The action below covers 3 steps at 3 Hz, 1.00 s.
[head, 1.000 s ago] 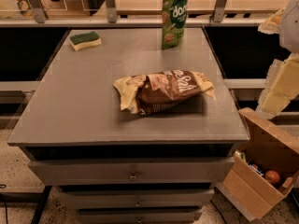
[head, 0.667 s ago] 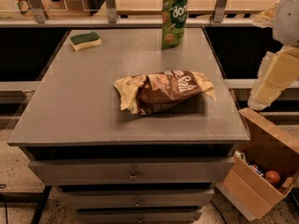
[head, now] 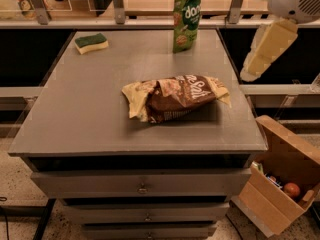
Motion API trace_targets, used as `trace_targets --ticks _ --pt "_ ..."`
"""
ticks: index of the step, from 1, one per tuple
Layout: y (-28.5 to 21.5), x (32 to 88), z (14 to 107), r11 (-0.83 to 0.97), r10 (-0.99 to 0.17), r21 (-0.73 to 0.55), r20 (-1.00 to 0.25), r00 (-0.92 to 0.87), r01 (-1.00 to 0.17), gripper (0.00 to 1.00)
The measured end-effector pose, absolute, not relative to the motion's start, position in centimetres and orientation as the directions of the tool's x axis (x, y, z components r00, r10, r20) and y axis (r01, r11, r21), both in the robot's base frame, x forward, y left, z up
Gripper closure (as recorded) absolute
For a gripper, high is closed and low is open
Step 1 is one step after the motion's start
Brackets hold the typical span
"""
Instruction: Move green rice chip bag near brown chip bag
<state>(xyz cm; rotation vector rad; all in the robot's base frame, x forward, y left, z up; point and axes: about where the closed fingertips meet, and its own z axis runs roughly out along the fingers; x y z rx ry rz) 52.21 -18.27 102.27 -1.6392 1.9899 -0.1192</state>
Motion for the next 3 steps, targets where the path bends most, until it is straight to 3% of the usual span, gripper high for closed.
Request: trace_targets --ticks 2,3 --pt "-15.6 59.9 103.8 0.230 -0.911 -0.457 -0.412 -0.024 -0.859 0.00" --pt "-15.6 59.9 103.8 0.230 -0.911 -0.457 -0.412 -0.024 -0.859 0.00"
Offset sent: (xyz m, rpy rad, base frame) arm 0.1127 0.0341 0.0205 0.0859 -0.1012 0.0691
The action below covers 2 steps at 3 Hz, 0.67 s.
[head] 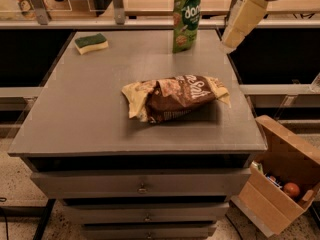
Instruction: Move green rice chip bag near brown chip bag
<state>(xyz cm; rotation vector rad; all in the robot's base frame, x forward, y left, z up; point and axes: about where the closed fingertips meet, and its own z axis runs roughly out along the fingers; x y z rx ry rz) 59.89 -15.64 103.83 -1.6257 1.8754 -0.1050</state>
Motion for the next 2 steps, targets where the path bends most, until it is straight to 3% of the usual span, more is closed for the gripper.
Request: trace_targets --ticks 2 --pt "-16.1 63.8 102.7 0.393 -0.869 -0.487 -0.475 -0.141 -0.780 0.00"
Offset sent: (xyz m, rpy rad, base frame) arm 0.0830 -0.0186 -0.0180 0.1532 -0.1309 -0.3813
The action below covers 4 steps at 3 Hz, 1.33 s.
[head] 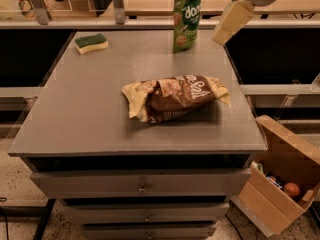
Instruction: Move green rice chip bag near brown chip bag
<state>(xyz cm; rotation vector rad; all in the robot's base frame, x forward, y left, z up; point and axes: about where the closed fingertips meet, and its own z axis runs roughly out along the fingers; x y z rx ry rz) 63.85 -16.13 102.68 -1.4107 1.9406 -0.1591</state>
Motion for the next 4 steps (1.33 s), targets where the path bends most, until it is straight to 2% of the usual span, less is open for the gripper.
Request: trace_targets --ticks 3,4 --pt "-15.9 73.8 102.3 0.736 -0.664 -0.449 -0.623 -0.413 -0.507 0.00" --pt "-15.9 74.0 102.2 0.789 -0.602 -0.402 -0.656 -0.455 -0.465 0.00"
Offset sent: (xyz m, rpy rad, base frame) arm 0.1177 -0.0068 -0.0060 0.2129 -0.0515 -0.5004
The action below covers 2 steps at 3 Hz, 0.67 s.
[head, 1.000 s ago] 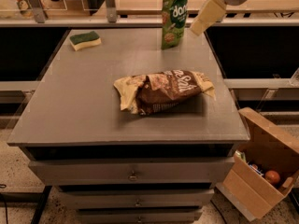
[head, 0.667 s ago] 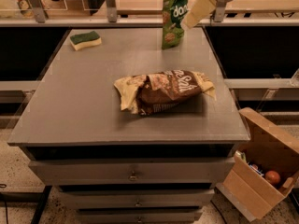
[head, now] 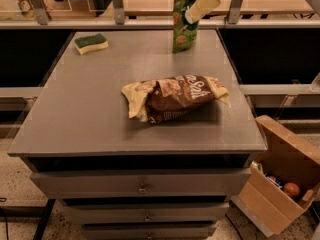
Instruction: Move green rice chip bag near brown chip bag
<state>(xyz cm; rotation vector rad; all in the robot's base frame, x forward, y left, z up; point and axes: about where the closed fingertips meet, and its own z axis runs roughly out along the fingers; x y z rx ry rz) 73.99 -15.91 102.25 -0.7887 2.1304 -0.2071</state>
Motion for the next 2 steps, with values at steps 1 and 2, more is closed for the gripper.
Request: trace_targets --ticks 1,2 --pt "-15.90 73.98 102.23 0.789 -0.602 -0.402 -0.656 -0.455 -0.465 0.00" --pt "-15.59 74.30 101.90 0.806 -0.573 -0.370 -0.682 -0.454 -0.462 0.00"
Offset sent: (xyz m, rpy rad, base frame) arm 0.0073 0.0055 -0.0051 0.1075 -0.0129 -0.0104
